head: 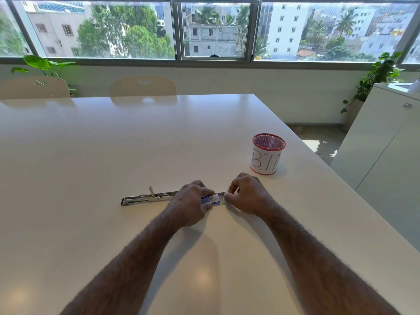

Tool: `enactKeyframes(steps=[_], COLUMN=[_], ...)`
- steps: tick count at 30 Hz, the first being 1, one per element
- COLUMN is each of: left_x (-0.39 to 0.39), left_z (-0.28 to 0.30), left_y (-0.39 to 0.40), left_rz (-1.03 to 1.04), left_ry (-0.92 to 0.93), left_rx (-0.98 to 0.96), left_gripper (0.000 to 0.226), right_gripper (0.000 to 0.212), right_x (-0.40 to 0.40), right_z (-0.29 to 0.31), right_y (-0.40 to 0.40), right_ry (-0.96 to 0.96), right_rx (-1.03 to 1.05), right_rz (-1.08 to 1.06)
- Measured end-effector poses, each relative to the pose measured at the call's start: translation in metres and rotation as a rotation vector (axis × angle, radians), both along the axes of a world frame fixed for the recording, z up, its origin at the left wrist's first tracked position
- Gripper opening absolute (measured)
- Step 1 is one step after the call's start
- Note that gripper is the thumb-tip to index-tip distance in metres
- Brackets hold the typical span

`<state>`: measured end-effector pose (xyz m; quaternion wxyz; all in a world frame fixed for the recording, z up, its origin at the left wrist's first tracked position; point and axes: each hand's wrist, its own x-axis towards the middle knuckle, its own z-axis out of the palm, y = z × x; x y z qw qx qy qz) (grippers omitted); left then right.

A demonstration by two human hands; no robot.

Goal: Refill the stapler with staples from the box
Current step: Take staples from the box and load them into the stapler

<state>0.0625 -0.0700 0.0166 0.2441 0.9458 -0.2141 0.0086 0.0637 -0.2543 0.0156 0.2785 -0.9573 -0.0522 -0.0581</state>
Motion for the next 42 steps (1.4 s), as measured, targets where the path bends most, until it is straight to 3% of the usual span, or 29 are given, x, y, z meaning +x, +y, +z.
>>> enactKeyframes(steps=[11,23,28,33,42], left_x=[-0.002,-0.001,0.001,0.001,-0.001], left_z=[0.000,-0.002,-0.004,-0.004,-0.002], left_y=[0.000,0.000,0.001,0.001,0.000], left_rz=[0.015,0.013,0.007,0.008,0.009], left_ry=[-0.018,0.004,-0.010,-0.017,-0.007], left_rx=[-0.014,-0.015,-0.016,-0.016,-0.013], left_gripper=[0.042,0.044,0.043,0.043,0.042], right_gripper=[0.030,0.032,0.011,0.010,0.018], right_x=[0.001,0.007,0.006,0.005,0.004], right_z=[0.011,0.015,0.015,0.014,0.013], right_y=[0.023,0.007,0.000,-0.009,-0.012], right_ry=[0.084,0.288,0.322,0.381,0.287], right_rx=[-0.180,-0.001,0.121,0.225,0.072], right_rz=[-0.164,-0.206,-0.168,-0.068,0.097])
